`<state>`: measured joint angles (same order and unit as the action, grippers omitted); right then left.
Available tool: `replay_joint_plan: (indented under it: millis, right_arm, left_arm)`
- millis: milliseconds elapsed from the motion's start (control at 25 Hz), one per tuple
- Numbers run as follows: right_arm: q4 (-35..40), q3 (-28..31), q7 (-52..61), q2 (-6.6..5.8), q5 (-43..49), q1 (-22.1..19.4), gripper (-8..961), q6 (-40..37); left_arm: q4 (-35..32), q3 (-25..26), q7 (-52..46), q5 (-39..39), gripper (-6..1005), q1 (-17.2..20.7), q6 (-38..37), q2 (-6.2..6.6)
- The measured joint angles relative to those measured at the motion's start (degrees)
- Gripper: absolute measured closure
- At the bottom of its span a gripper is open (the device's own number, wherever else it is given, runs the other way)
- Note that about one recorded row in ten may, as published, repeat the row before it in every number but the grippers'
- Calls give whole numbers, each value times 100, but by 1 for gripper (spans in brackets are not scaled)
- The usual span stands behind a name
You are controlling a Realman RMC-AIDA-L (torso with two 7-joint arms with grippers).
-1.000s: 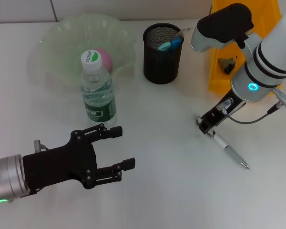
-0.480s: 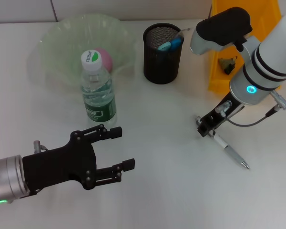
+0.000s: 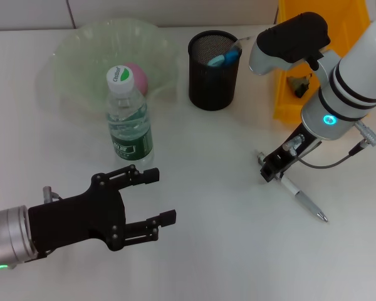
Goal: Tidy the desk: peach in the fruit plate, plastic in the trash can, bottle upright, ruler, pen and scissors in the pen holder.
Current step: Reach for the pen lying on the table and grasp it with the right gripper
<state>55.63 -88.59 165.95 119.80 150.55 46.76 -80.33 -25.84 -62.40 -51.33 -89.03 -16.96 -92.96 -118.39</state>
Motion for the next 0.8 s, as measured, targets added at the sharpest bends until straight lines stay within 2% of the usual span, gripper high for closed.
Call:
replay_joint_plan:
  millis: [800]
  right_arm:
    - [-167, 1, 26, -9, 2, 34, 733, -11]
  left_arm:
    - [0, 0, 0, 0, 219, -21, -39, 1]
